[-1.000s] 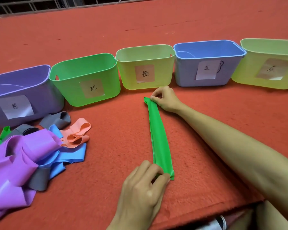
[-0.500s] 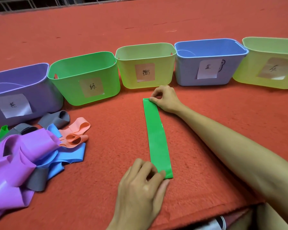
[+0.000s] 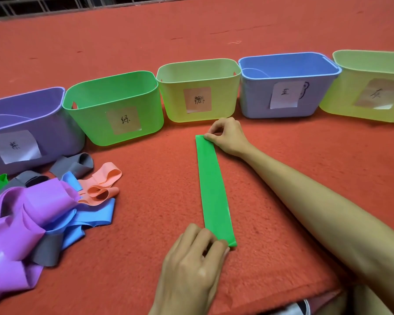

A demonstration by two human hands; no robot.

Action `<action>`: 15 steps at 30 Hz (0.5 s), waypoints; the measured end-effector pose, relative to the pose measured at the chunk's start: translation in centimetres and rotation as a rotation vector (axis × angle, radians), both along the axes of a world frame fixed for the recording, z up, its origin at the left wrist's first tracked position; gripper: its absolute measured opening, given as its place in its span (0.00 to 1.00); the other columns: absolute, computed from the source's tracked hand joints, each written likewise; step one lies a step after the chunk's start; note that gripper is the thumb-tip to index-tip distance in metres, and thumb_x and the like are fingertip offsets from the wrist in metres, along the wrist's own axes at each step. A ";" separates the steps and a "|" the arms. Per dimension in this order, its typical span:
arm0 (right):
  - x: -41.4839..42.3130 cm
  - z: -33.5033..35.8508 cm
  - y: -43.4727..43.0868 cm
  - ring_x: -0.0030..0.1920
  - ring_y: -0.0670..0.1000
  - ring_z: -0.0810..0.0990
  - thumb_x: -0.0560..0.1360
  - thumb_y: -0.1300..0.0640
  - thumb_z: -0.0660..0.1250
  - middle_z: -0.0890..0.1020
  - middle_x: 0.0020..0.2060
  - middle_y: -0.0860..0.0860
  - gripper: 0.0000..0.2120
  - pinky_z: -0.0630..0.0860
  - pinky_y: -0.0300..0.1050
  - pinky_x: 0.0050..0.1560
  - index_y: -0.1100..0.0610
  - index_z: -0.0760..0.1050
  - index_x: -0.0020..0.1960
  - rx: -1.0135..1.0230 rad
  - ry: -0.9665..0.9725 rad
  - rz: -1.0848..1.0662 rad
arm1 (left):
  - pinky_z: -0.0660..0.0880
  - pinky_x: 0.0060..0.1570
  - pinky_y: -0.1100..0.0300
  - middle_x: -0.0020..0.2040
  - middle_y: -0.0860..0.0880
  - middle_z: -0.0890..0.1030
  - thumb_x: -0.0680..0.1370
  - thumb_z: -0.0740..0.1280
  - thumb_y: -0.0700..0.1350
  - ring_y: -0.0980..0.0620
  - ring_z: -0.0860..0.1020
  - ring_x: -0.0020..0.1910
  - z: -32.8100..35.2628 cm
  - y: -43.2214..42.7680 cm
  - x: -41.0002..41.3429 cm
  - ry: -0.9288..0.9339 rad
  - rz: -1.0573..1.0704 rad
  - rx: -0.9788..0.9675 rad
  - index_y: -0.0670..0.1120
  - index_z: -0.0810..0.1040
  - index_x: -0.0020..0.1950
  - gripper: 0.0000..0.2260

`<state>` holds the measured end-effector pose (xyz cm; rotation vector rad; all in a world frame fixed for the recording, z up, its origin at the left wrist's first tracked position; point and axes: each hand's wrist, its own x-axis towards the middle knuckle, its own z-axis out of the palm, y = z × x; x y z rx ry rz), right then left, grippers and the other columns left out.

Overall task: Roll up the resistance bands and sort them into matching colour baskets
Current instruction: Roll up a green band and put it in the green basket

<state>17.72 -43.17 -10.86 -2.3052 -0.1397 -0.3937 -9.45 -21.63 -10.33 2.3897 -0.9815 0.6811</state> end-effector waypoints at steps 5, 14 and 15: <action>0.0 0.0 0.1 0.42 0.47 0.83 0.73 0.57 0.77 0.85 0.39 0.47 0.04 0.82 0.45 0.51 0.58 0.87 0.42 -0.027 -0.006 0.004 | 0.76 0.37 0.51 0.44 0.50 0.78 0.81 0.71 0.45 0.48 0.75 0.41 -0.7 0.3 0.3 0.050 -0.053 0.002 0.44 0.85 0.50 0.05; 0.2 -0.3 -0.1 0.44 0.47 0.81 0.76 0.61 0.74 0.87 0.45 0.53 0.03 0.76 0.40 0.50 0.60 0.87 0.45 -0.014 -0.015 -0.005 | 0.74 0.35 0.51 0.41 0.48 0.78 0.79 0.72 0.40 0.46 0.75 0.39 -0.9 0.2 0.6 0.017 -0.149 0.017 0.42 0.85 0.51 0.03; 0.2 -0.3 -0.1 0.44 0.47 0.80 0.76 0.61 0.74 0.87 0.45 0.53 0.04 0.75 0.39 0.48 0.60 0.87 0.46 -0.015 -0.014 -0.007 | 0.73 0.34 0.51 0.41 0.48 0.78 0.79 0.73 0.40 0.46 0.75 0.38 -0.9 0.1 0.5 0.004 -0.156 0.014 0.42 0.85 0.50 0.03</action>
